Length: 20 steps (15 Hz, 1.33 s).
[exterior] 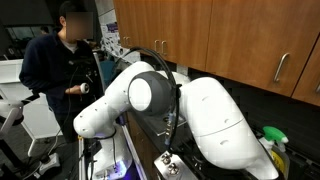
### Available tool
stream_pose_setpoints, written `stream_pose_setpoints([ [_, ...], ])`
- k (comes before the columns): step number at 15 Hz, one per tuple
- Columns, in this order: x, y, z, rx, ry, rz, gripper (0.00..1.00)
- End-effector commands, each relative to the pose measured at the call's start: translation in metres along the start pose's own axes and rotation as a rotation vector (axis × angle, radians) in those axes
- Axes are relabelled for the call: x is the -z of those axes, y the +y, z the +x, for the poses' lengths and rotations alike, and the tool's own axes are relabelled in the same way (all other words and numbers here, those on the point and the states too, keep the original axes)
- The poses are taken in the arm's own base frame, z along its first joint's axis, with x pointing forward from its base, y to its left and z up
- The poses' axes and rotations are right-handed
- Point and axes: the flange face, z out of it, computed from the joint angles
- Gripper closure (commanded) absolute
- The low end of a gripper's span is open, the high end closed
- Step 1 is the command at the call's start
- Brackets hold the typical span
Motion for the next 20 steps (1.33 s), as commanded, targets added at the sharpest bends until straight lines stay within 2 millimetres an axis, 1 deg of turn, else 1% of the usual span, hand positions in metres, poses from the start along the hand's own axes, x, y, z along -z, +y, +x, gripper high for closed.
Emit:
stream_pose_setpoints([
  [1,0.009,0.0,-0.008,0.2,0.003,0.016,0.0],
  [6,0.006,-0.016,-0.014,0.471,0.023,-0.025,0.0],
  [7,0.005,-0.019,-0.015,0.499,0.053,-0.058,0.0],
  [8,-0.003,-0.022,-0.007,0.422,0.028,-0.039,0.0],
  [12,-0.007,-0.024,-0.009,0.426,0.028,-0.04,0.0],
  [14,-0.006,-0.022,-0.014,0.573,-0.009,0.022,0.0],
  [16,-0.011,-0.021,-0.021,0.678,-0.034,0.024,0.0],
  [20,-0.017,-0.018,-0.026,0.872,-0.114,0.039,0.0],
])
